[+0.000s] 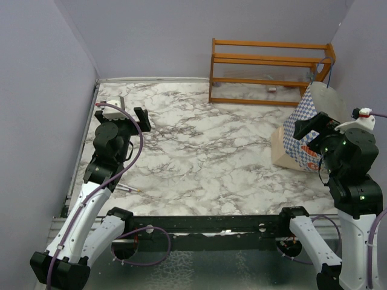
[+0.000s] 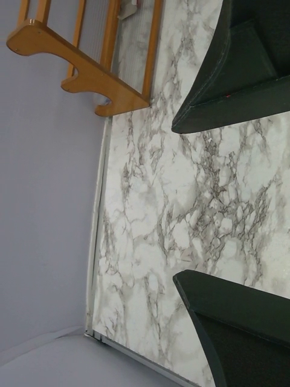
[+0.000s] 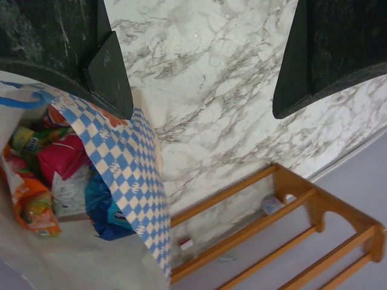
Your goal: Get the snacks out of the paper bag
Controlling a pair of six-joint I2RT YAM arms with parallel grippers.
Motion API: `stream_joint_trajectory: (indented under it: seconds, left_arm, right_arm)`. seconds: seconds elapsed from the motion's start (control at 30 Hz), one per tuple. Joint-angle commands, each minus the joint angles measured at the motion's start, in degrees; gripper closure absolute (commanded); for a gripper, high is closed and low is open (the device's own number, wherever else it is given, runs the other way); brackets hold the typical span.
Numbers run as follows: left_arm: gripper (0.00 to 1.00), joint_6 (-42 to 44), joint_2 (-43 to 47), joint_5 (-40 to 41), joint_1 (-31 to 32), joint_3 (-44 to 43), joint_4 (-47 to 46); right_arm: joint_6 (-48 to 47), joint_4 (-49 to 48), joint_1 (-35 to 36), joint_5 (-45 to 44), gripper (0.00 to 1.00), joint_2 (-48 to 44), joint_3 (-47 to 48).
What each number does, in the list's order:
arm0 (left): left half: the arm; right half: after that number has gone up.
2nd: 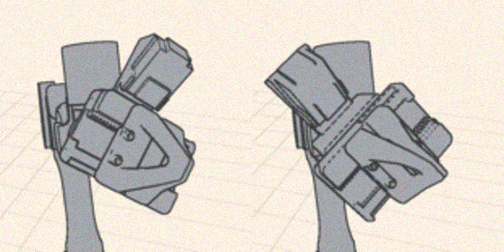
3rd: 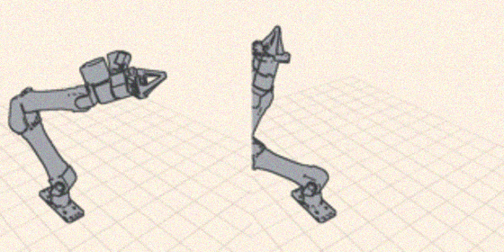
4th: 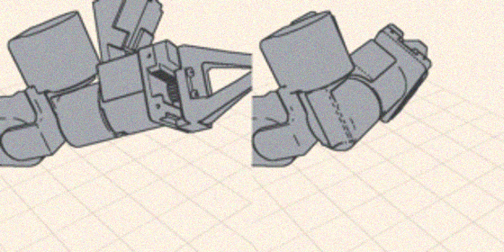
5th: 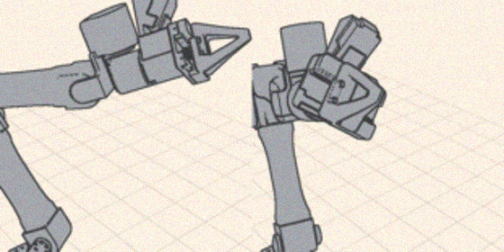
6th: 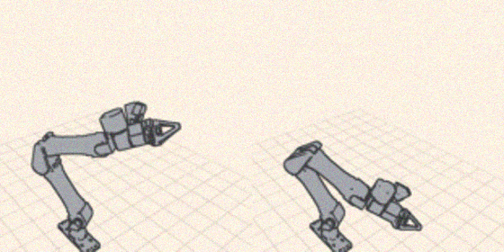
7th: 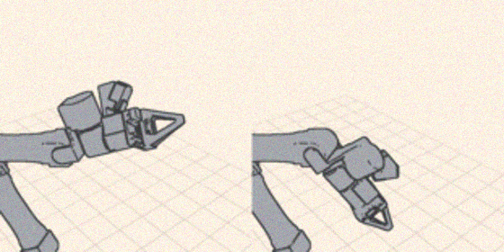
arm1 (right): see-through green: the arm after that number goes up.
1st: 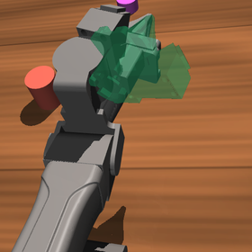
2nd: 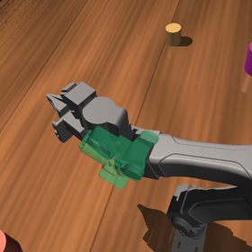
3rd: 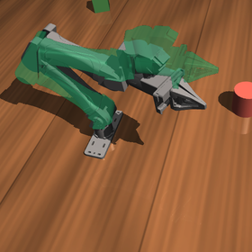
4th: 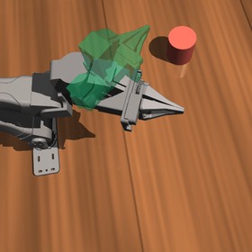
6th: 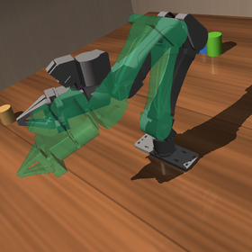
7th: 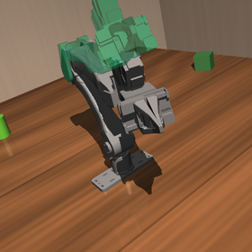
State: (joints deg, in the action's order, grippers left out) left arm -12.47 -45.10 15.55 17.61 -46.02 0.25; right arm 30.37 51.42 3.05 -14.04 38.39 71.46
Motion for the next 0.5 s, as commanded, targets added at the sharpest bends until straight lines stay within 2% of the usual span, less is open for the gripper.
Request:
stream_joint_trajectory:
  seconds: [0.0, 0.17, 0.27, 0.47]
  left_arm:
    - [0.01, 0.7, 0.5, 1.8, 0.5, 0.7, -5.5]
    - [0.01, 0.6, 0.2, 1.9, 0.8, 1.0, -6.9]
    - [0.01, 0.5, 0.2, 1.7, 1.0, 1.2, -7.5]
    - [0.01, 0.3, 0.0, 1.7, 1.3, 1.6, -8.4]
  right_arm:
    - [3.2, 3.7, -0.8, -10.0, 0.01, -0.7, -1.0]
    - [-1.7, 1.4, -1.0, -11.3, 0.01, 2.2, -1.9]
    - [-7.8, -2.2, -1.0, -10.9, 0.01, 5.0, -2.0]
    - [-15.3, -6.1, -1.1, -7.1, 0.01, 14.2, 3.3]
